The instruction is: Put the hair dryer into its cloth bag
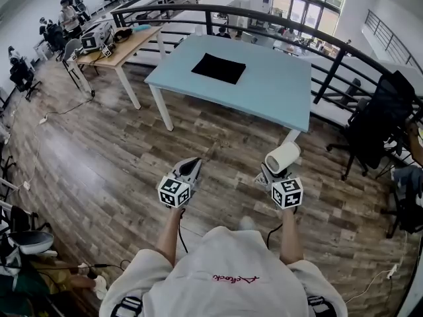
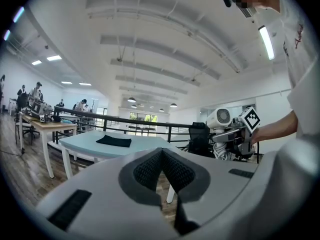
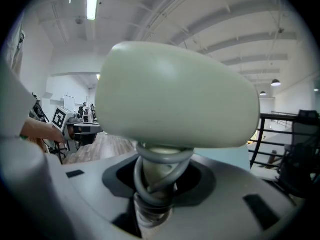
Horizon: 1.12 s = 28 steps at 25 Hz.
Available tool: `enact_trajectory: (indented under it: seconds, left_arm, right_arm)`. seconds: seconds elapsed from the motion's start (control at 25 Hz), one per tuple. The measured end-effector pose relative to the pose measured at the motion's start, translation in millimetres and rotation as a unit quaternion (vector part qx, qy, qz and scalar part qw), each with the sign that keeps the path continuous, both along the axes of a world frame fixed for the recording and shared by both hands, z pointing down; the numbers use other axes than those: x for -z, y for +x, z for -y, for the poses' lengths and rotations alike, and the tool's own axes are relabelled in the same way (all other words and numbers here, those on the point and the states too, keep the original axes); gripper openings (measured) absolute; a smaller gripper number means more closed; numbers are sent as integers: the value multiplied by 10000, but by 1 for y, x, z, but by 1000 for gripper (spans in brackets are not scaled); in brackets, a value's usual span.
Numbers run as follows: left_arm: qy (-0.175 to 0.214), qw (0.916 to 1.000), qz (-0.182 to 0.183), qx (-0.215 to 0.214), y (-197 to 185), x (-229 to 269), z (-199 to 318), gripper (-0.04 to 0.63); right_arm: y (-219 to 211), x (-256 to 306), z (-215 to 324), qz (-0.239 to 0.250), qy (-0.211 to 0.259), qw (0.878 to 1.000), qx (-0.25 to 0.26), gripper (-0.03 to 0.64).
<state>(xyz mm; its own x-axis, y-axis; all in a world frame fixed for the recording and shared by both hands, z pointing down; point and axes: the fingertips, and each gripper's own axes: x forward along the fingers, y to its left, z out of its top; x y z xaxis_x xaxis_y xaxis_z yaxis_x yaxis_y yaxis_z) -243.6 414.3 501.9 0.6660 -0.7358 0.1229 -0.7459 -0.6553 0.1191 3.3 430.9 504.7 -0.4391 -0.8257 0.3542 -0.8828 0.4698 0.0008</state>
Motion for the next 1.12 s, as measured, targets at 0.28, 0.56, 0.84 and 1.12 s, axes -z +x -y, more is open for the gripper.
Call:
enact_trajectory:
  seconds: [0.28, 0.56, 0.84, 1.12]
  left_arm:
    - [10, 10000, -7, -85, 5, -5, 9, 8]
    - [-8, 9999, 17, -113, 6, -13, 20, 8]
    - [-38, 10000, 62, -47, 6, -18, 45, 8]
    - [-153, 9999, 14, -17, 12, -29, 74, 8]
  right_arm:
    - [4, -7, 6, -14, 3, 10000, -82, 164]
    - [6, -20, 17, 55, -45, 9999, -129, 164]
    - [9, -34, 40, 157, -129, 9997, -125, 164]
    - [11, -40, 71, 54, -186, 9998, -23, 164]
